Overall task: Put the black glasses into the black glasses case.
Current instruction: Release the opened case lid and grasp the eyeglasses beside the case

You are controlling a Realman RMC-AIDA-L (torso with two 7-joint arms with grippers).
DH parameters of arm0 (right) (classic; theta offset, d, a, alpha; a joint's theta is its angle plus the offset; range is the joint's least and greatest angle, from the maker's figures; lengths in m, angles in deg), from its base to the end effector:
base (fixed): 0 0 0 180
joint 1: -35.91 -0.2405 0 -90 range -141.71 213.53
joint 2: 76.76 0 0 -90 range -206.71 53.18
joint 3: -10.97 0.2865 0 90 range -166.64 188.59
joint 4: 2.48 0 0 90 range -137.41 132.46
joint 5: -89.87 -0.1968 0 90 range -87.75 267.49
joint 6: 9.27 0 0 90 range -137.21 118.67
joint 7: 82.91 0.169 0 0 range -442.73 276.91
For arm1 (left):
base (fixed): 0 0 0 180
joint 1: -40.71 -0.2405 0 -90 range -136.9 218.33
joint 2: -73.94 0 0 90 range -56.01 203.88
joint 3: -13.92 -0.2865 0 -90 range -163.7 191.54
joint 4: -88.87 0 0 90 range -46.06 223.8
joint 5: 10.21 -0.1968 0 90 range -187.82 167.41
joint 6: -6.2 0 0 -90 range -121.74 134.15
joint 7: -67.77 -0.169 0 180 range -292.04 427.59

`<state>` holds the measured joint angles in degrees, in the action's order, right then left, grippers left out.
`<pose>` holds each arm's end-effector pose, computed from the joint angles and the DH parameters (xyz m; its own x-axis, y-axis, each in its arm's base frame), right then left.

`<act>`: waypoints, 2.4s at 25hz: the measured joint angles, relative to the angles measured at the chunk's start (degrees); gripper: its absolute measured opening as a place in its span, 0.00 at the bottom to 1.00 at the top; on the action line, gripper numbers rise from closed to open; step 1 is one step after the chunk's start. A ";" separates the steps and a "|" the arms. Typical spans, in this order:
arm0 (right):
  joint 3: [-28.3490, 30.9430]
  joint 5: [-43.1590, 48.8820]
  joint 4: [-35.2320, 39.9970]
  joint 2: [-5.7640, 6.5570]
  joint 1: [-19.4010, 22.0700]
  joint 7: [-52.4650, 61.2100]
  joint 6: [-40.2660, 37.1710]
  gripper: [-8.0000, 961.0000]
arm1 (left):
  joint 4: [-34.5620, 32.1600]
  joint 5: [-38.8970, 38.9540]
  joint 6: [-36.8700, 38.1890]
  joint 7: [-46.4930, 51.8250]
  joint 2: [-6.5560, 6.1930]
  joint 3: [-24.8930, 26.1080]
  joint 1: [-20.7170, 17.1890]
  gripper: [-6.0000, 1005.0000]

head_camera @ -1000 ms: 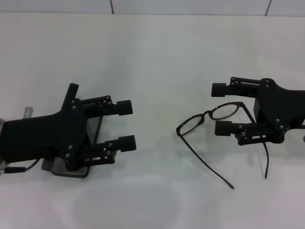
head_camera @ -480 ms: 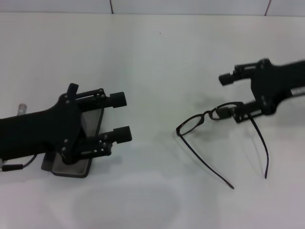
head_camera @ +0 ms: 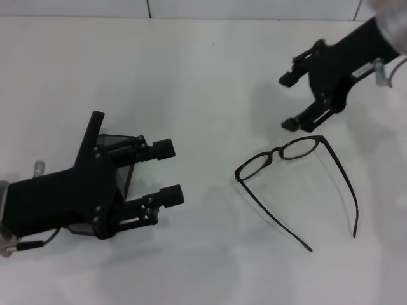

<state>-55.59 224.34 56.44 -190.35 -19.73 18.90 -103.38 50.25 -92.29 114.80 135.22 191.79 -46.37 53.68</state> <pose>0.1205 0.4190 -0.0185 0.9771 0.0767 0.1984 0.0938 -0.9925 -0.0779 -0.2541 0.2341 -0.0143 0.5871 0.1615 0.7932 0.2689 -0.9632 -0.0030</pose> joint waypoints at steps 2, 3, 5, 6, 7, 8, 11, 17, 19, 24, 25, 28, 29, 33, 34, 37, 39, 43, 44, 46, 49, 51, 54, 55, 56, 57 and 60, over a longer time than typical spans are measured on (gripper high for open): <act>-1.28 5.14 -2.67 -1.36 -3.34 0.03 -0.06 0.85 | 0.34 0.00 0.01 -0.81 0.24 0.07 -0.64 0.69; -1.98 6.51 -3.24 -1.71 -4.07 0.05 -0.06 0.85 | 0.47 0.00 0.01 -1.11 0.34 0.10 -0.85 0.69; -5.28 8.68 -4.66 -2.25 -5.59 0.30 0.54 0.85 | 0.84 0.00 0.00 -1.67 0.54 0.10 -0.94 0.69; -7.65 9.04 -5.38 -2.27 -6.12 0.80 1.18 0.85 | 1.03 0.00 0.00 -1.91 0.60 0.10 -0.94 0.69; -9.12 9.29 -5.76 -2.28 -6.44 1.21 1.61 0.85 | 1.06 0.00 0.00 -1.99 0.62 0.10 -0.94 0.69; -11.03 9.50 -6.06 -2.27 -6.85 1.75 2.21 0.85 | 1.09 0.00 0.00 -2.03 0.64 0.09 -0.93 0.69; -14.25 9.76 -6.29 -2.30 -7.30 2.19 2.99 0.85 | 1.09 0.00 0.01 -1.97 0.64 0.09 -0.49 0.69; -20.67 9.66 -9.49 -2.50 -8.52 2.30 7.83 0.84 | 1.11 0.08 -0.01 -1.81 0.54 0.09 0.25 0.69; -23.45 9.19 -11.90 -2.57 -9.44 2.30 9.81 0.84 | 1.18 0.18 -0.02 -1.80 0.50 0.09 0.48 0.69; -29.91 6.49 -15.18 -2.60 -10.42 2.15 15.25 0.83 | 1.21 0.29 -0.27 -1.98 0.61 1.63 0.42 0.69; -30.06 6.37 -15.10 -2.60 -10.41 2.03 15.58 0.83 | 1.21 0.27 -0.28 -2.00 0.64 1.75 0.37 0.69; -30.19 6.19 -14.99 -2.60 -10.68 1.88 16.01 0.83 | 1.21 0.25 -0.34 -2.04 0.65 1.78 0.33 0.69; -30.23 6.14 -15.11 -2.60 -10.95 1.86 16.06 0.83 | 1.21 0.25 -0.42 -2.06 0.64 1.80 0.33 0.69; -31.16 4.33 -15.68 -2.60 -11.59 1.70 16.10 0.82 | 2.12 0.08 -0.98 -2.50 0.82 2.64 0.46 0.69; -31.61 3.90 -15.64 -2.60 -11.61 1.65 16.11 0.82 | 2.32 0.04 -1.05 -2.74 0.84 2.73 0.49 0.69; -33.51 2.91 -15.57 -2.60 -11.65 1.60 16.20 0.82 | 2.63 0.02 -1.10 -3.24 0.86 2.89 0.43 0.69; -34.66 2.53 -15.69 -2.60 -11.71 1.73 16.56 0.73 | 2.67 0.01 -1.11 -3.28 0.91 2.98 0.22 0.69; -35.72 2.18 -15.81 -2.60 -11.72 2.00 18.07 0.56 | 2.68 0.01 -1.11 -3.36 0.97 3.04 -0.12 0.69; -35.86 1.93 -15.86 -2.60 -11.72 2.01 18.27 0.54 | 2.67 0.01 -1.11 -3.36 0.97 3.05 -0.14 0.69; -36.35 1.42 -15.93 -2.60 -11.72 2.07 18.48 0.48 | 2.68 0.00 -1.11 -3.37 0.97 3.06 -0.18 0.69; -37.08 0.98 -15.89 -2.60 -11.71 2.29 18.76 0.41 | 2.68 0.00 -1.11 -3.42 0.97 3.07 -0.19 0.69; -37.37 0.53 -15.89 -2.60 -11.64 2.40 18.79 0.40 | 2.73 0.00 -1.11 -3.48 0.97 3.07 -0.18 0.69; -37.83 -0.19 -15.96 -2.60 -11.47 2.50 18.99 0.37 | 3.41 -0.01 -1.11 -4.09 0.88 3.07 -0.14 0.69; -37.92 -0.26 -15.92 -2.60 -11.35 2.57 19.06 0.36 | 3.81 -0.01 -1.11 -4.48 0.80 3.07 -0.10 0.69; -37.93 -0.27 -15.80 -2.60 -11.23 2.74 19.09 0.35 | 4.08 -0.01 -1.11 -4.73 0.76 3.07 -0.04 0.69; -38.01 -0.28 -15.70 -2.60 -11.14 3.11 19.11 0.34 | 4.25 -0.01 -1.11 -4.84 0.74 3.08 -0.01 0.69; -38.38 -0.28 -15.20 -2.60 -10.98 4.47 19.05 0.27 | 4.48 0.06 -1.11 -4.88 0.66 3.07 -0.08 0.69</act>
<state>-93.97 224.05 41.23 -192.95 -30.71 23.37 -84.33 54.73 -92.23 113.69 130.34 192.45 -43.29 53.60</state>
